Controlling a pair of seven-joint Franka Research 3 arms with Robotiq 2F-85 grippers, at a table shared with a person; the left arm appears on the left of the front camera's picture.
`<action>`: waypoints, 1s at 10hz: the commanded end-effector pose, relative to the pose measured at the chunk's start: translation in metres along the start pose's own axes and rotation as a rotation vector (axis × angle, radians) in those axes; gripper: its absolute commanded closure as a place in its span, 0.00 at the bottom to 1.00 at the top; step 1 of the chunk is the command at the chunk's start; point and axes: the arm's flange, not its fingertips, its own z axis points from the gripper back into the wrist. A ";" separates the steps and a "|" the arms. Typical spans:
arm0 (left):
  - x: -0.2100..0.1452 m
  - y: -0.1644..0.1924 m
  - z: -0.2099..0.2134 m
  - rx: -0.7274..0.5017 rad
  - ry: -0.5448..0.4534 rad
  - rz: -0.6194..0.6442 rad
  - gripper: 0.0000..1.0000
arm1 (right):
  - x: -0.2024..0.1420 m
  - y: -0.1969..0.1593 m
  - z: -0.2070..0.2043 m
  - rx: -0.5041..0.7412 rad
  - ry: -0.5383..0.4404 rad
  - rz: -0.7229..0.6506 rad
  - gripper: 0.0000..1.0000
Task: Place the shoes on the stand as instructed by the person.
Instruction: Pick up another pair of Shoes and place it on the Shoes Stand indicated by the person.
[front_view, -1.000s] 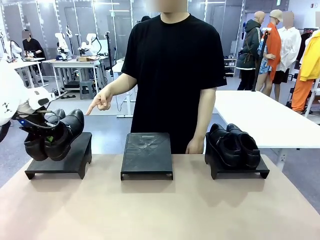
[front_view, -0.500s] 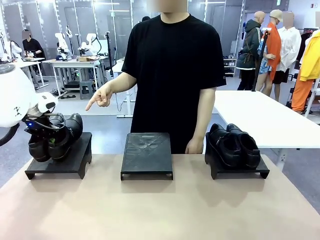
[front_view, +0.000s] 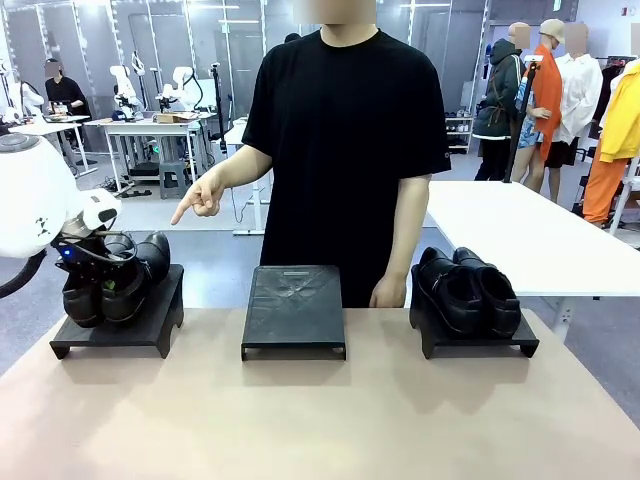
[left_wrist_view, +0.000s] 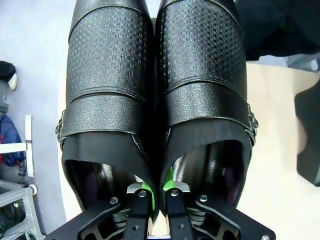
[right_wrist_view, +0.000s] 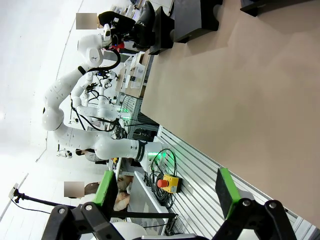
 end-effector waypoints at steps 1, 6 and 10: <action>0.003 0.002 0.004 0.002 -0.012 0.003 0.93 | -0.002 0.003 0.002 -0.001 0.010 0.010 0.00; 0.002 -0.003 -0.009 -0.035 -0.027 -0.029 0.93 | -0.002 0.003 0.002 -0.001 0.010 0.010 0.00; 0.007 -0.005 -0.017 -0.040 -0.058 -0.032 0.93 | -0.002 0.003 0.002 -0.001 0.010 0.010 0.00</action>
